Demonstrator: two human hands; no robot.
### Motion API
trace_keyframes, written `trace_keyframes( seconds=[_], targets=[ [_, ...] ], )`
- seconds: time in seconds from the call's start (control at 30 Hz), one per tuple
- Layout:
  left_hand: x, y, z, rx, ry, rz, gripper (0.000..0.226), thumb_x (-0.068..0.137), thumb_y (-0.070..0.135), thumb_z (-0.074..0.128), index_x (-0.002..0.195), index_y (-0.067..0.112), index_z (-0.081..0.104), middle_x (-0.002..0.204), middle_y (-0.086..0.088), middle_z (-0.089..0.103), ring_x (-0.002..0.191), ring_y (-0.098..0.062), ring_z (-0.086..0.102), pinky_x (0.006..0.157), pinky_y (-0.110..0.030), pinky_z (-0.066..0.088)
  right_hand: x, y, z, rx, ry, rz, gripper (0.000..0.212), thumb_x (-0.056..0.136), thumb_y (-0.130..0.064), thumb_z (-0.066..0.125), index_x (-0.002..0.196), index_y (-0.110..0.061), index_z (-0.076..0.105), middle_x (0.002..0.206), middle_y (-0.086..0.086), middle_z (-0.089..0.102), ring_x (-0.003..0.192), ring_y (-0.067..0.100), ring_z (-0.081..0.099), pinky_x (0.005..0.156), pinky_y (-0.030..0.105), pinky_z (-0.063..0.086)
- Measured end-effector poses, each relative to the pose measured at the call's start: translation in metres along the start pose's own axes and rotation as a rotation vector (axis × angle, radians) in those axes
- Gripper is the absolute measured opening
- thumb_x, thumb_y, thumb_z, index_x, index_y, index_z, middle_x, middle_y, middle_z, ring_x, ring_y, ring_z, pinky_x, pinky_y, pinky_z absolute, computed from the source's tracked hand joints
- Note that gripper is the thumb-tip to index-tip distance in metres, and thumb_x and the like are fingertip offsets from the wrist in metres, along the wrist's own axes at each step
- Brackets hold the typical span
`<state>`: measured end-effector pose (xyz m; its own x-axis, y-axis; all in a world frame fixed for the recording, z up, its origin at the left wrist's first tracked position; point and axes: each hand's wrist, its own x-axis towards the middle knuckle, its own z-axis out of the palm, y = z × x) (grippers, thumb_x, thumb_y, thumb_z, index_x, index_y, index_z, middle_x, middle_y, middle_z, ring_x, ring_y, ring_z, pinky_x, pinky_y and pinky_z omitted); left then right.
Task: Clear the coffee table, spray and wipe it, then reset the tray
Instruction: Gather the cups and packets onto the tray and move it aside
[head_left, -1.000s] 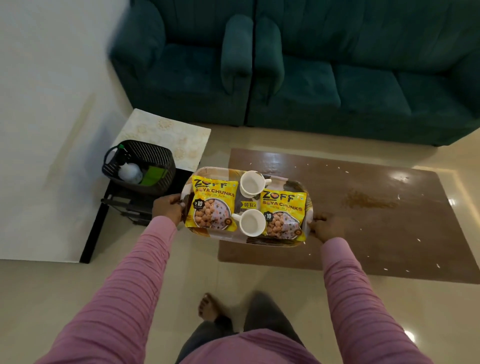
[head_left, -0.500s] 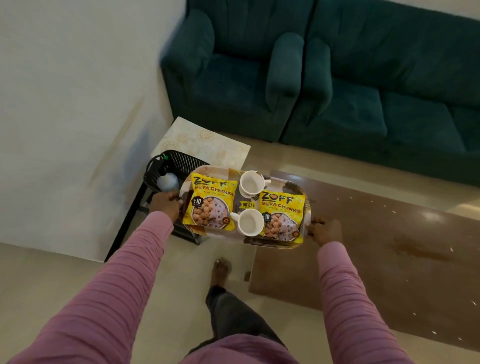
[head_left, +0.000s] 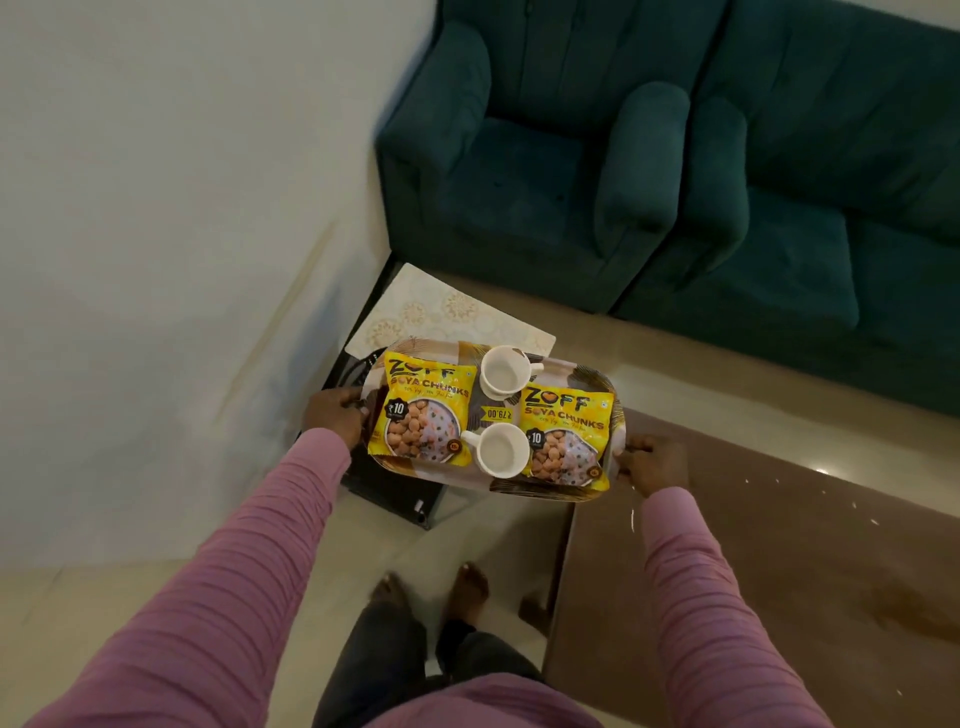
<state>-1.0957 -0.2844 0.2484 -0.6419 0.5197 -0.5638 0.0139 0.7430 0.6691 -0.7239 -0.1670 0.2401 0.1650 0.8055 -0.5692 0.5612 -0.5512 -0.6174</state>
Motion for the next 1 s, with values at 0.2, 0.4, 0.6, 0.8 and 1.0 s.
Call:
trace_keyframes(
  seconds=[0.2, 0.4, 0.6, 0.8, 1.0],
  targets=[
    [0.071, 0.036, -0.023, 0.056, -0.010, 0.055, 0.037, 0.088, 0.003, 0.062, 0.125, 0.009, 0.065, 0.126, -0.015, 0.066, 0.112, -0.034, 0.062, 0.104, -0.045, 0.047, 0.020, -0.061, 0.037, 0.013, 0.018, -0.011, 0.018, 0.084, -0.001, 0.065, 0.101, -0.002, 0.070, 0.087, 0.015, 0.068, 0.080, 0.033, 0.067, 0.082, 0.047, 0.057],
    [0.151, 0.091, -0.037, 0.092, -0.068, 0.123, 0.035, 0.090, 0.007, 0.062, 0.125, 0.009, 0.065, 0.123, -0.013, 0.067, 0.110, -0.032, 0.063, 0.104, -0.043, 0.047, 0.051, -0.110, 0.080, 0.106, 0.083, 0.044, 0.027, 0.083, 0.002, 0.065, 0.110, -0.002, 0.068, 0.078, 0.009, 0.067, 0.076, 0.030, 0.068, 0.083, 0.046, 0.057],
    [0.247, 0.126, -0.013, 0.135, -0.103, 0.150, 0.037, 0.091, -0.001, 0.056, 0.127, 0.007, 0.063, 0.122, -0.016, 0.066, 0.109, -0.034, 0.062, 0.102, -0.044, 0.048, 0.116, -0.127, 0.130, 0.164, 0.129, 0.052, 0.028, 0.083, 0.005, 0.063, 0.111, 0.004, 0.066, 0.087, 0.017, 0.068, 0.079, 0.034, 0.066, 0.081, 0.045, 0.057],
    [0.355, 0.096, 0.040, 0.146, -0.143, 0.127, 0.037, 0.087, -0.001, 0.057, 0.122, 0.008, 0.066, 0.112, -0.017, 0.070, 0.100, -0.036, 0.066, 0.092, -0.053, 0.054, 0.205, -0.101, 0.190, 0.192, 0.117, 0.077, 0.027, 0.085, 0.003, 0.063, 0.111, 0.000, 0.067, 0.093, 0.018, 0.070, 0.084, 0.033, 0.069, 0.083, 0.045, 0.057],
    [0.412, 0.059, 0.079, 0.099, -0.151, 0.044, 0.034, 0.089, -0.004, 0.055, 0.119, 0.005, 0.067, 0.107, -0.016, 0.070, 0.098, -0.035, 0.067, 0.088, -0.052, 0.056, 0.269, -0.069, 0.235, 0.194, 0.099, 0.105, 0.024, 0.083, 0.003, 0.064, 0.106, 0.000, 0.069, 0.093, 0.019, 0.070, 0.084, 0.034, 0.068, 0.080, 0.045, 0.057]
  ],
)
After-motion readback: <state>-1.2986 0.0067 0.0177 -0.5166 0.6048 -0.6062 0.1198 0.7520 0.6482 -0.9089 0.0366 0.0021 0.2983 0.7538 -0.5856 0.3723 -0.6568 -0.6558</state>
